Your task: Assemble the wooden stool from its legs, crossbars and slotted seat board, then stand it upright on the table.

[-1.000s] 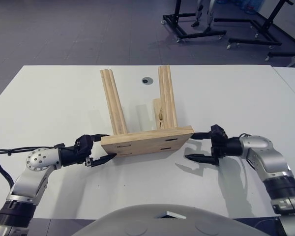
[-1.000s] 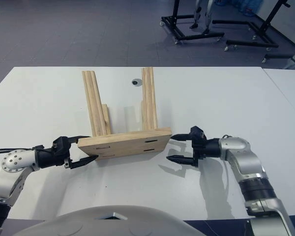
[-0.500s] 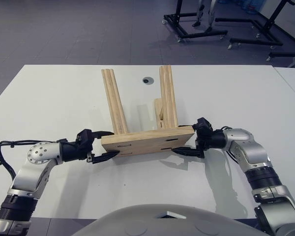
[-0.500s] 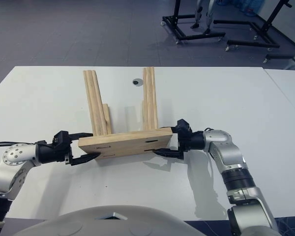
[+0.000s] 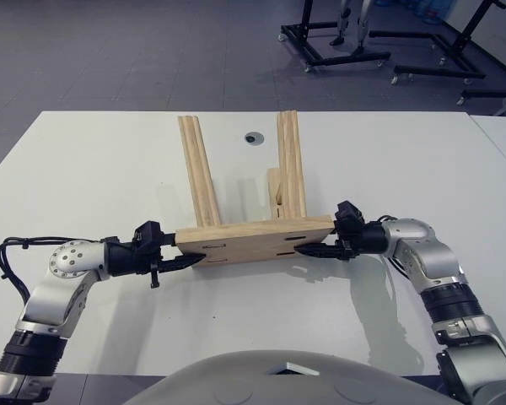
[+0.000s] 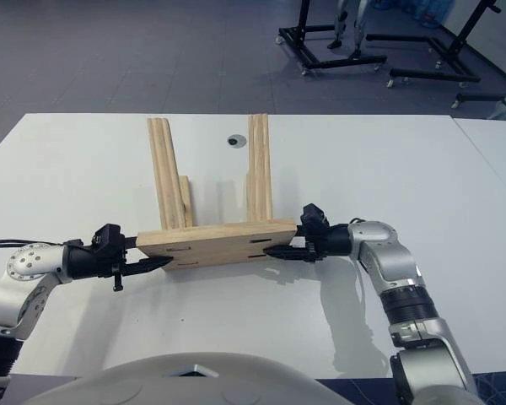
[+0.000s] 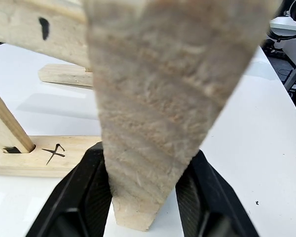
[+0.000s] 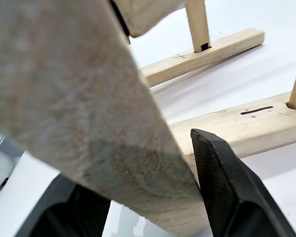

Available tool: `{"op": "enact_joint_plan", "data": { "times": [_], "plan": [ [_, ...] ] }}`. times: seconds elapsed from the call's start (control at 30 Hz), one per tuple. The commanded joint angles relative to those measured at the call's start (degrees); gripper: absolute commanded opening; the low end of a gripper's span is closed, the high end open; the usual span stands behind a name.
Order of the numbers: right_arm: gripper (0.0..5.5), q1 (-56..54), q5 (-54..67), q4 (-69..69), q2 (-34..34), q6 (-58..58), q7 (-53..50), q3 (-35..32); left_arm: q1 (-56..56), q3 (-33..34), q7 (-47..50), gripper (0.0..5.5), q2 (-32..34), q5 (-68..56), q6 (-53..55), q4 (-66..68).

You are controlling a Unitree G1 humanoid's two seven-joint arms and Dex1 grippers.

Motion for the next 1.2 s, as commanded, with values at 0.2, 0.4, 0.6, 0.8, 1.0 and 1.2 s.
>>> {"op": "enact_joint_plan", "data": {
  "times": [0.2,0.4,0.6,0.8,1.0,1.2],
  "plan": [
    [1.99,-7.1,13.8,-13.0,-5.6,25.9,-2.9,-5.7,-12.0,4.7,1.6,1.63,4.8,-17.3,30.4,-5.1],
    [1.91,-24.4,32.4,-9.6,-4.6,59.8,-10.7,-14.7,-27.4,11.3,12.3,1.62,3.8,-37.3,57.9,-2.2],
    [1.59,-35.9,42.8,2.4,2.4,74.7,-24.7,-22.9,-38.0,18.5,33.9,1.62,-4.3,-48.9,74.6,12.1],
    [1.33,-38.7,53.0,12.3,8.9,74.7,-45.6,-27.8,-43.6,23.7,49.6,1.62,-8.6,-53.7,80.3,21.3],
    [1.33,-42.6,60.9,19.8,13.8,73.8,-65.3,-36.3,-46.9,26.3,59.7,1.62,-10.4,-57.9,80.4,25.7],
    [1.34,-44.2,73.1,21.4,17.5,66.3,-85.7,-37.9,-49.0,28.1,71.9,1.62,-12.7,-59.0,77.9,32.2]
  ]
}}
